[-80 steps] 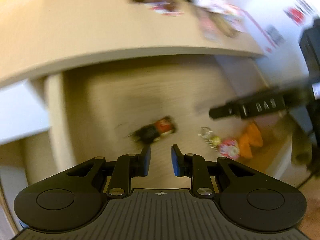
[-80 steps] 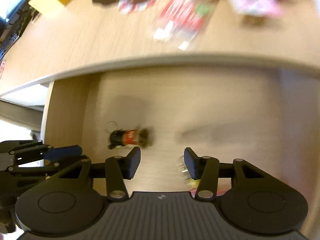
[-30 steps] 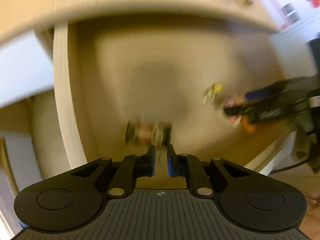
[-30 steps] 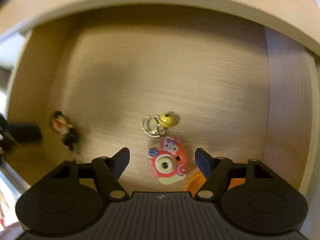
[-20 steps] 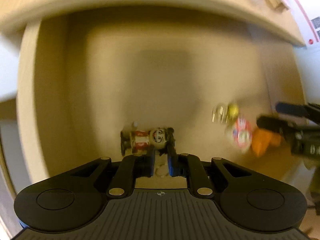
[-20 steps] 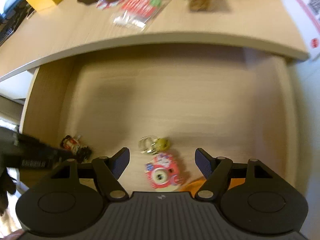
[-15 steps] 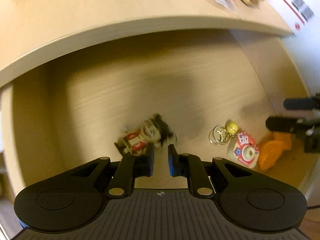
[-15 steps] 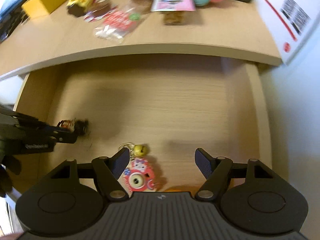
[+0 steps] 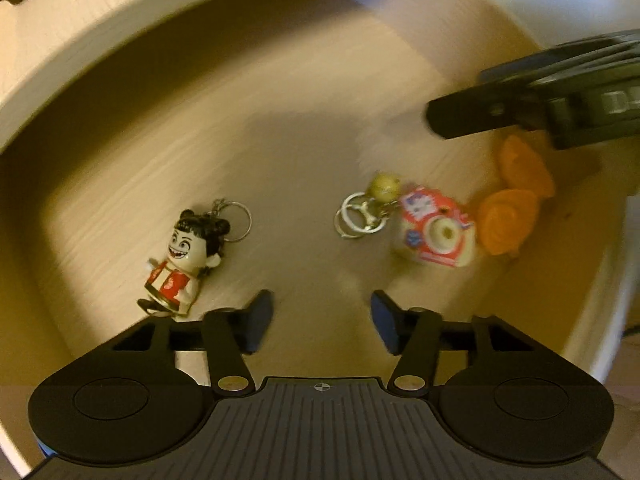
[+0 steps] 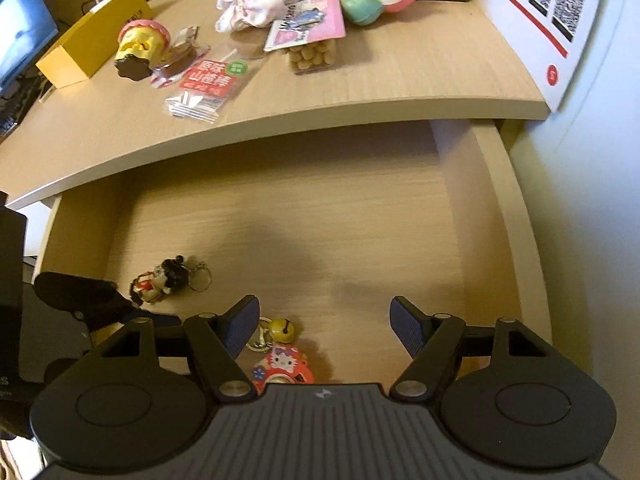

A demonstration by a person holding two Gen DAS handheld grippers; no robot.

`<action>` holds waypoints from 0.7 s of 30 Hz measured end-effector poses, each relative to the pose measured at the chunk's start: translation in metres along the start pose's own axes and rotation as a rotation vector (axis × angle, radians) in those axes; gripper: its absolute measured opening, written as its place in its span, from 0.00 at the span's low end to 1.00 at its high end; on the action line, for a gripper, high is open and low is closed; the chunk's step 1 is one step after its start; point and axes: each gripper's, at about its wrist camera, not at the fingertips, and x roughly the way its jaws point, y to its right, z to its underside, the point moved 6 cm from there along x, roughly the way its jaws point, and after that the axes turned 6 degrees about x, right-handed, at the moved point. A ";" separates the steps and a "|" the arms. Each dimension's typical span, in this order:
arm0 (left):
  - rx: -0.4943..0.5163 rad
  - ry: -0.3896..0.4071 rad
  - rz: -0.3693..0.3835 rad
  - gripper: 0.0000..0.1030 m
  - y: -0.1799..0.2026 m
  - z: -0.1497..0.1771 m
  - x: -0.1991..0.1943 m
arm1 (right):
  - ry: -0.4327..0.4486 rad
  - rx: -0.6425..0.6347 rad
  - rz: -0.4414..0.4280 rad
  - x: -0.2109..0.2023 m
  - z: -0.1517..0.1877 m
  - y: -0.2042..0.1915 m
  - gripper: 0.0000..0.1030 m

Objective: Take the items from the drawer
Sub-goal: 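Grasp the red Hello Kitty keychain with the right gripper while left lifts the figure keychain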

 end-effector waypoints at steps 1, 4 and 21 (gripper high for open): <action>0.013 0.046 -0.023 0.53 0.000 0.000 -0.012 | 0.003 -0.006 -0.006 -0.001 -0.001 -0.001 0.71; 0.094 0.177 -0.148 0.53 -0.008 0.001 -0.044 | 0.004 -0.029 0.000 0.010 -0.007 0.001 0.71; -0.071 0.079 -0.097 0.37 -0.071 0.005 -0.004 | -0.212 -0.117 -0.057 0.027 0.009 -0.017 0.71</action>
